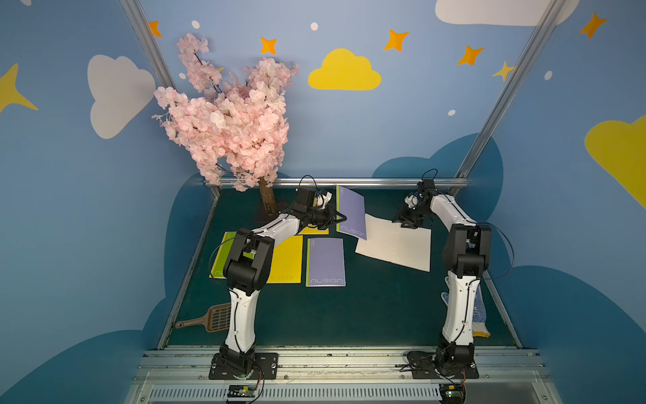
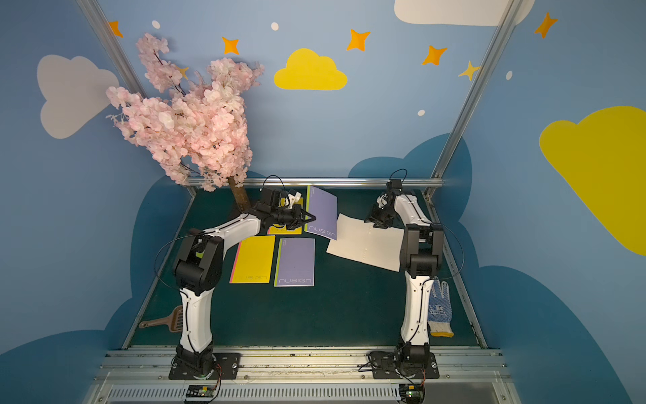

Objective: Close the notebook
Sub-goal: Move the notebook to the center of the board.

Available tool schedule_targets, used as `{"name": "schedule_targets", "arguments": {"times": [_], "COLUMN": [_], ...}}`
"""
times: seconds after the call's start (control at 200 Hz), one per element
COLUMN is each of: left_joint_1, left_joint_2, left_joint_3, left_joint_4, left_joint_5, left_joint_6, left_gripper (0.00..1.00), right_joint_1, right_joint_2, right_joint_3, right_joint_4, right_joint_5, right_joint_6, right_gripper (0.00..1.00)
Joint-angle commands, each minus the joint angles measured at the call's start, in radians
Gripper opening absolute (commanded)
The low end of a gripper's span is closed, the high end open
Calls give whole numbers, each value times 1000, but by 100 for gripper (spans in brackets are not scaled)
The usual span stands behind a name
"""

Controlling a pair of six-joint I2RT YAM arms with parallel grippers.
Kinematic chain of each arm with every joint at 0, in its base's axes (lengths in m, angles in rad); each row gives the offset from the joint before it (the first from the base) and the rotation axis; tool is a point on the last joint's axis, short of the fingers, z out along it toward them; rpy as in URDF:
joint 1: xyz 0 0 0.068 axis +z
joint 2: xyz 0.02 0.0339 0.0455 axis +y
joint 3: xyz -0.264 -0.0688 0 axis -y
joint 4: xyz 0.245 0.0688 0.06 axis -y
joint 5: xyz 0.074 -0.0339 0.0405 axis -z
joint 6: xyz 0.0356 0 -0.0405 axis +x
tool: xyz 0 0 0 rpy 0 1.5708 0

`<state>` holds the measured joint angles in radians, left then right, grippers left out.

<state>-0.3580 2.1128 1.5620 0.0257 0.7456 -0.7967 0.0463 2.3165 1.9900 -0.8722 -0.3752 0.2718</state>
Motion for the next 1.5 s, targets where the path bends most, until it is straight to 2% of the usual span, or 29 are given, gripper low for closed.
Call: {"name": "schedule_targets", "arguments": {"times": [0.0,0.596,1.016,1.492], "left_joint_1": [4,7,11,12], "left_joint_2": [-44,-40,-37,-36], "left_joint_3": [-6,-7,-13,-22], "left_joint_4": [37,37,40,57], "left_joint_5": [23,29,36,40], "left_joint_6": [8,5,6,-6], "left_gripper": [3,3,3,3], "right_joint_1": [-1,34,21,-6], "right_joint_2": [35,93,141,142], "right_joint_3": [22,27,66,59], "right_joint_4": [-45,-82,-131,-145], "right_joint_5": [-26,-40,27,32], "right_joint_6": [-19,-39,-47,-32], "right_gripper": [50,50,50,49]}}
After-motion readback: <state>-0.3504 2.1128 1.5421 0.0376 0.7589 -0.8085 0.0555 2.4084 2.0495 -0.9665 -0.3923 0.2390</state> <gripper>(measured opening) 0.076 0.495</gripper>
